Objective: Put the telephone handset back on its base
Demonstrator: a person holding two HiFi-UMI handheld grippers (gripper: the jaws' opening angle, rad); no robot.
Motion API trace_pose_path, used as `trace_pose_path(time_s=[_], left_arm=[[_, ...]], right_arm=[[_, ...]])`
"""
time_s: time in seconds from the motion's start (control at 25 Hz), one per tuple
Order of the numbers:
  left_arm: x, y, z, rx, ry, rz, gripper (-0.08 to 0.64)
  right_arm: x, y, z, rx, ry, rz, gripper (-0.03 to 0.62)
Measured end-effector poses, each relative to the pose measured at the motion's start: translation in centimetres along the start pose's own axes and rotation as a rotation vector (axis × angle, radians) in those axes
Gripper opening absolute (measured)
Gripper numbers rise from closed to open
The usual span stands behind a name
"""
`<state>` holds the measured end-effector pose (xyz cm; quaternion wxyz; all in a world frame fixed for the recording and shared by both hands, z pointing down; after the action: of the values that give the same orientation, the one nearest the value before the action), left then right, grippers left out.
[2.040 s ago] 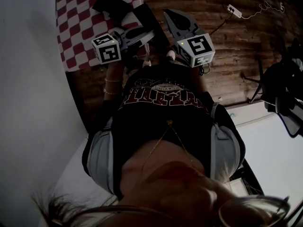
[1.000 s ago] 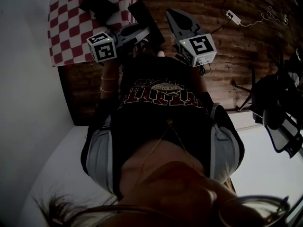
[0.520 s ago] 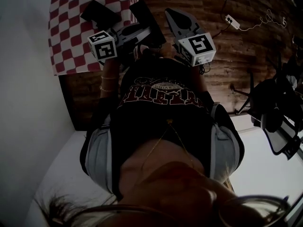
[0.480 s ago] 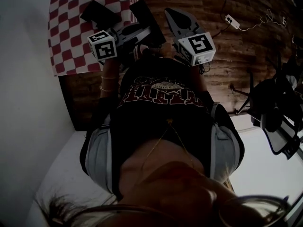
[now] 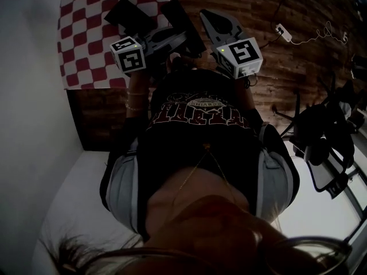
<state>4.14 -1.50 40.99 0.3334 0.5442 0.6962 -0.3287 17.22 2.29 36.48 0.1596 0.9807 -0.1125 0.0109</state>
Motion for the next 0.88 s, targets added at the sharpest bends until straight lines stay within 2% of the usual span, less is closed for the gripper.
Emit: trace_pose_path(time_s=[0.32,0.64,0.88], left_arm=[[-0.3,-3.9,-2.3,0.101,-0.045,0.064,0.08],[-0.9,-5.2,-1.0,0.151,-0.021,0.159,0.08],[-1.4,-5.7,0.6,0.241,-0.003,0.233,0.08]], right_arm=[[-3.5,2.7,-0.7,-0.052,-0.057,0.122,0.018],[-3.5,6.9,-0.2,-0.073,-0.074,0.251,0.018],[-3.3,10.2,1.1,-0.057,-0.097,0.376,0.018]])
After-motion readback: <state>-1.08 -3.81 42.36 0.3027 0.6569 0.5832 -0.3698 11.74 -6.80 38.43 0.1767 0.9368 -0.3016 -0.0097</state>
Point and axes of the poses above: the fingertips, and each gripper's own axes: y forward along the fingers, x to its right, z out of its top, the point moved 6 cm from there along -y, backward along the fingers, and after that the axes turned 2 degrees about -z, right-handed, at the moved point
